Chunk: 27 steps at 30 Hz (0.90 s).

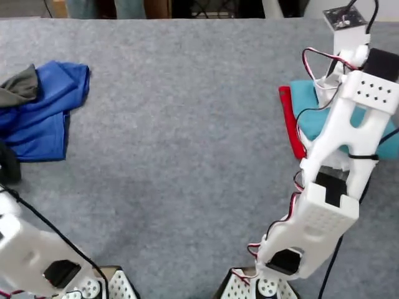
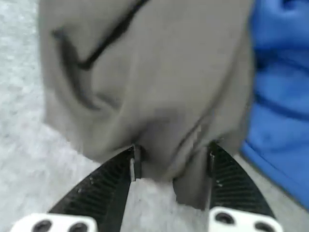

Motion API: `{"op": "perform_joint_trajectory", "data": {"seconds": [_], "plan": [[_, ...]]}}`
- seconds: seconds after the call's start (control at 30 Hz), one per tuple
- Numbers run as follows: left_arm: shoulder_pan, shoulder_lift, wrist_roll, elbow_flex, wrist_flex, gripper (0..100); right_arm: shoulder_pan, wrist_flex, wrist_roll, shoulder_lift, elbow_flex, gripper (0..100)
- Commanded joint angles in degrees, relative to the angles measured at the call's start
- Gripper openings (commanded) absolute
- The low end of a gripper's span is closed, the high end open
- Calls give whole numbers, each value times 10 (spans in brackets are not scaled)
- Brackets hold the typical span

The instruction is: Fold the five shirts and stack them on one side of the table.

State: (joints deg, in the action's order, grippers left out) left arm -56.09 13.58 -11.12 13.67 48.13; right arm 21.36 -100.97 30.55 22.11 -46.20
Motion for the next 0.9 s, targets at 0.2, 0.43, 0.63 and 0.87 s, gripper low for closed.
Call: {"op": "perform_joint_trajectory", "data": {"seconds": [0.2,0.43,0.63,0.87], "plan": [[17,105,6,-141,105,45,-39,-3,-4,-36,-3,18],[102,72,6,-281,309,28,-59,-3,-4,-36,0,18],[214,-18,6,-335,398,28,-58,-3,-4,-32,0,18],[424,-158,7,-342,477,29,-56,-3,-4,-31,0,18]]}}
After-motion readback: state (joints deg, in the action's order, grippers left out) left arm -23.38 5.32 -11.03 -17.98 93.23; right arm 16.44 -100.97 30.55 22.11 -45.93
